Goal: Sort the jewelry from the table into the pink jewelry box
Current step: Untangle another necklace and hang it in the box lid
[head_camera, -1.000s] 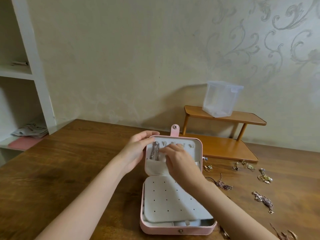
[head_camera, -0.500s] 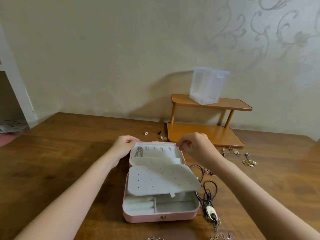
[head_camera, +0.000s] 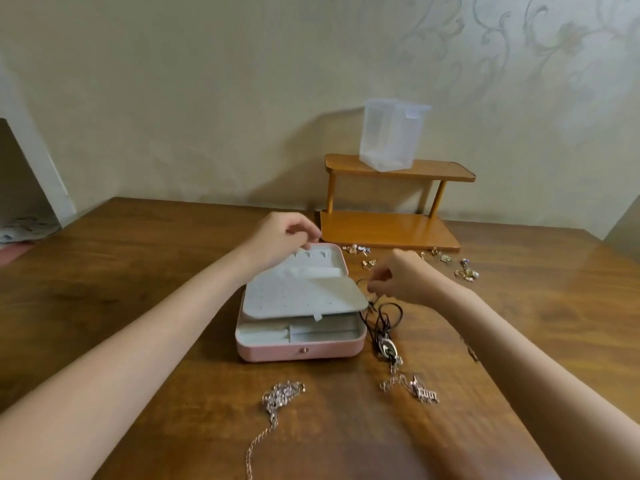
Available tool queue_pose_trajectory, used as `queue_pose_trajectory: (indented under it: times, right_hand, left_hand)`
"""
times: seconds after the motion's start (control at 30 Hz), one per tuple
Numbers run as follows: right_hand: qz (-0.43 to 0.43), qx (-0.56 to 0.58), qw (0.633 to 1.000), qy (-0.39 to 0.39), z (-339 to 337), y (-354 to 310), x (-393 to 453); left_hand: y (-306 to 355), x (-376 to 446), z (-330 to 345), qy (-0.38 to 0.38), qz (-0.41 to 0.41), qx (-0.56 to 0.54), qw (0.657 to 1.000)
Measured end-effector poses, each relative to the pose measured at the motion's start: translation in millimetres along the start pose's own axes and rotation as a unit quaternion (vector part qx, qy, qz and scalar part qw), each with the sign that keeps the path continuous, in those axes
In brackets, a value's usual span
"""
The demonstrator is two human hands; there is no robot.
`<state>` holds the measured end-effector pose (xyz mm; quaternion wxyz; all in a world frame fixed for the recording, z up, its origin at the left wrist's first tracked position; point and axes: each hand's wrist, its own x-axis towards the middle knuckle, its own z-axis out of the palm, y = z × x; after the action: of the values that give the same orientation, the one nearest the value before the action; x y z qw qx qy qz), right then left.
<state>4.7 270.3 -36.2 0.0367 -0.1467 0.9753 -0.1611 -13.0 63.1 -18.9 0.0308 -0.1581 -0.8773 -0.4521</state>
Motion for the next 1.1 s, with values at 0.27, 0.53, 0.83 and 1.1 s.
queue_pose_trajectory:
  times: [0.27,0.53,0.83,1.1]
  right_hand:
    - [-0.201,0.065,0.972,-0.106,16,-75,-49]
    - [-0.284,-0.092,0.951,-0.082,66,-96,-65]
    - [-0.121,0.234,0.963,-0.050,-5,-95,-75]
    - [-0.084,0.355,0.931,0.000,-40,-75,-71]
  left_hand:
    - [11,-56,4,-0.047,0.011,0.017,0.999]
    - [8,-107,-6,-0.025,-0.029,0.010,0.999]
    - [28,-119,-8,-0.062,-0.067,-0.167,0.982]
    - [53,-102,-8,-0.041,-0.085,-0.337,0.937]
